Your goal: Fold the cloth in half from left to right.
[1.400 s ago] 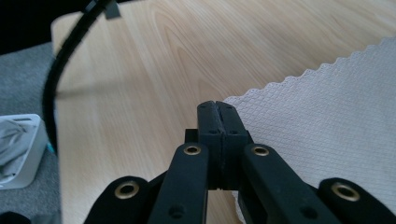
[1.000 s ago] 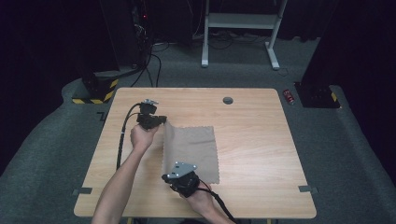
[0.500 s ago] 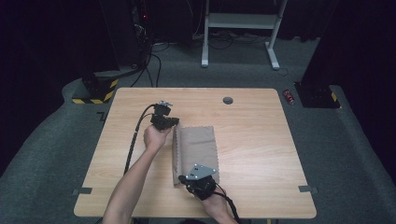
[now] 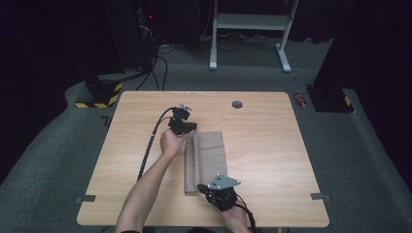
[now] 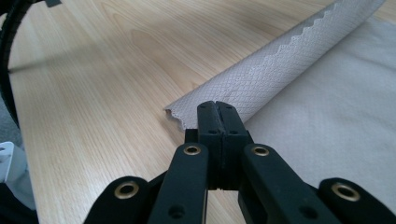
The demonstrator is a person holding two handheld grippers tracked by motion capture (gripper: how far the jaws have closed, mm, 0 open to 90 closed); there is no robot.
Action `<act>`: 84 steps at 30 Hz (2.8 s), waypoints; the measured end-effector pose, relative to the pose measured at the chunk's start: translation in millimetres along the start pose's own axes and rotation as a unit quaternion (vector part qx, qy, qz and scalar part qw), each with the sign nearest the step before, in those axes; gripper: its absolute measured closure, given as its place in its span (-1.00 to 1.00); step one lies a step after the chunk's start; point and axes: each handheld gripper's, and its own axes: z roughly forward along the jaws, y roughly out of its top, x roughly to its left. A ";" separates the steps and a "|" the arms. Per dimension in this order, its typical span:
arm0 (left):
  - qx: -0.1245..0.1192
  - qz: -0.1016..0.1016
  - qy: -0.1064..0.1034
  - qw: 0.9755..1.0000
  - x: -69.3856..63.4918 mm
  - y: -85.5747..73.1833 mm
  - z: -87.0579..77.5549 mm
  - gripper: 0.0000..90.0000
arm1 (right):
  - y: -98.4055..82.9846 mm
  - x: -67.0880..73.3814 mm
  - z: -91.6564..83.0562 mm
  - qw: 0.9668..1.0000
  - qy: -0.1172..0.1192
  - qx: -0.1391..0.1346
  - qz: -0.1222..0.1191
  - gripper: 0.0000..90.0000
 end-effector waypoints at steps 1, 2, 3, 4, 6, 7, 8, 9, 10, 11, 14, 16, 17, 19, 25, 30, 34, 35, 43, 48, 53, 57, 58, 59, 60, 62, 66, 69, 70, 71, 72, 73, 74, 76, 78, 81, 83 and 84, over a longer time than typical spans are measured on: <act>0.002 0.005 0.000 1.000 -1.9 2.3 0.9 0.99 | -1.2 -0.8 -1.2 1.000 -0.003 0.000 0.000 1.00; -0.003 0.004 -0.003 1.000 -4.4 4.0 1.8 0.99 | -2.5 -1.8 -2.2 1.000 -0.004 0.000 0.002 1.00; -0.006 0.005 -0.005 1.000 -6.3 5.1 2.9 0.99 | -3.7 -2.8 -3.4 1.000 -0.007 0.001 0.004 1.00; -0.004 0.009 -0.005 1.000 -7.9 5.6 4.4 0.99 | -5.1 -4.2 -4.7 1.000 -0.008 -0.001 0.005 1.00; 0.001 0.008 -0.007 1.000 -11.0 5.1 9.1 0.99 | -8.4 -6.5 -8.1 1.000 -0.011 -0.001 0.012 1.00; 0.002 0.007 -0.007 1.000 -11.8 4.6 11.9 0.99 | -9.5 -6.8 -9.3 1.000 -0.013 0.000 0.014 1.00; 0.004 0.005 -0.009 1.000 -12.3 4.4 13.3 0.99 | -11.6 -7.9 -11.1 1.000 -0.016 0.000 0.013 1.00; 0.005 0.006 -0.009 1.000 -12.9 4.5 14.7 0.99 | -12.8 -8.4 -12.2 1.000 -0.017 0.001 0.015 1.00; 0.005 0.007 -0.010 1.000 -13.2 4.9 15.5 0.99 | -14.4 -9.5 -13.4 1.000 -0.020 0.000 0.018 1.00; 0.004 0.006 -0.011 1.000 -13.7 5.7 16.3 0.99 | -16.0 -11.0 -14.6 1.000 -0.022 -0.001 0.022 1.00; 0.000 0.004 -0.012 1.000 -15.2 8.3 17.0 0.99 | -20.3 -15.7 -18.3 0.999 -0.028 -0.003 0.031 1.00; 0.002 0.007 -0.013 1.000 -16.4 10.3 17.9 0.99 | -22.7 -18.3 -20.4 0.999 -0.032 -0.004 0.037 1.00; 0.002 0.006 -0.014 1.000 -18.0 11.1 19.1 0.99 | -23.6 -19.4 -21.4 0.999 -0.033 -0.003 0.039 1.00; 0.005 0.011 -0.015 1.000 -21.1 13.2 21.6 0.99 | -25.4 -20.9 -23.4 0.998 -0.036 -0.001 0.043 1.00; 0.012 0.032 -0.013 0.999 -34.1 19.0 30.9 0.98 | -30.4 -23.1 -27.4 0.998 -0.047 0.005 0.043 1.00; 0.013 0.036 -0.013 0.999 -39.3 21.9 37.2 0.98 | -32.4 -26.6 -34.1 0.997 -0.058 0.007 0.047 1.00; 0.012 0.035 -0.012 0.999 -41.4 22.3 41.3 0.98 | -34.0 -30.1 -38.4 0.997 -0.066 0.010 0.048 1.00; 0.013 0.035 -0.012 0.999 -41.7 22.4 42.0 0.98 | -34.5 -30.6 -38.9 0.996 -0.068 0.011 0.049 1.00; 0.019 0.037 -0.010 0.999 -44.3 21.9 50.4 0.97 | -37.4 -33.7 -40.5 0.996 -0.076 0.023 0.048 0.99; 0.020 0.039 -0.012 0.999 -46.6 22.6 52.8 0.96 | -39.8 -35.2 -38.6 0.996 -0.070 0.030 0.054 0.98; 0.026 0.039 -0.014 0.999 -47.6 22.3 57.1 0.96 | -40.8 -36.7 -39.3 0.995 -0.070 0.031 0.059 0.98; 0.024 0.041 -0.013 0.999 -49.6 21.7 59.8 0.96 | -41.3 -37.9 -39.1 0.995 -0.068 0.037 0.058 0.98; 0.024 0.042 -0.013 0.999 -50.0 21.7 60.2 0.96 | -41.4 -38.0 -39.0 0.995 -0.068 0.038 0.058 0.98; 0.023 0.041 -0.014 0.999 -50.3 21.8 60.8 0.94 | -41.6 -38.1 -39.0 0.995 -0.068 0.038 0.058 0.98; 0.023 0.040 -0.014 0.999 -50.4 21.7 61.2 0.92 | -41.8 -38.3 -38.8 0.995 -0.068 0.039 0.058 0.97; 0.024 0.039 -0.013 0.999 -49.9 21.6 61.8 0.77 | -42.2 -39.1 -39.1 0.995 -0.067 0.040 0.062 0.93; 0.015 0.022 0.006 1.000 -49.2 19.5 53.3 0.34 | -43.1 -44.2 -42.7 0.994 -0.075 0.033 0.074 0.86; 0.003 0.027 0.018 0.999 -45.7 11.6 37.6 0.23 | -41.6 -51.8 -47.9 0.993 -0.083 0.018 0.088 0.82; 0.002 0.026 0.020 0.999 -44.9 8.9 34.4 0.18 | -40.0 -54.9 -49.7 0.992 -0.086 0.012 0.089 0.80; 0.001 0.030 0.025 0.999 -42.0 4.4 29.2 0.16 | -38.8 -56.2 -50.5 0.992 -0.087 0.010 0.090 0.80; 0.001 0.031 0.025 0.999 -40.4 1.6 26.4 0.15 | -36.5 -58.1 -51.2 0.992 -0.087 0.006 0.089 0.79; 0.001 0.030 0.029 0.999 -38.3 -2.3 23.1 0.14 | -35.1 -58.8 -51.4 0.992 -0.088 0.005 0.088 0.79; 0.001 0.028 0.030 0.999 -35.9 -6.1 20.4 0.13 | -33.2 -59.0 -51.1 0.992 -0.088 0.004 0.089 0.78; 0.000 0.025 0.031 0.999 -32.9 -14.2 16.1 0.13 | -29.8 -58.4 -49.3 0.993 -0.086 0.003 0.084 0.76; 0.001 0.025 0.032 0.999 -31.6 -22.3 13.2 0.12 | -28.4 -57.2 -44.8 0.994 -0.079 0.008 0.076 0.72; 0.002 0.033 0.035 0.999 -33.6 -34.3 11.2 0.11 | -28.6 -54.9 -35.1 0.995 -0.075 0.028 0.061 0.69; 0.002 0.038 0.041 0.998 -33.7 -42.1 10.7 0.09 | -29.1 -54.1 -30.4 0.995 -0.077 0.041 0.050 0.67; 0.003 0.035 0.044 0.998 -33.2 -46.0 10.8 0.09 | -29.3 -54.3 -28.8 0.995 -0.079 0.050 0.048 0.66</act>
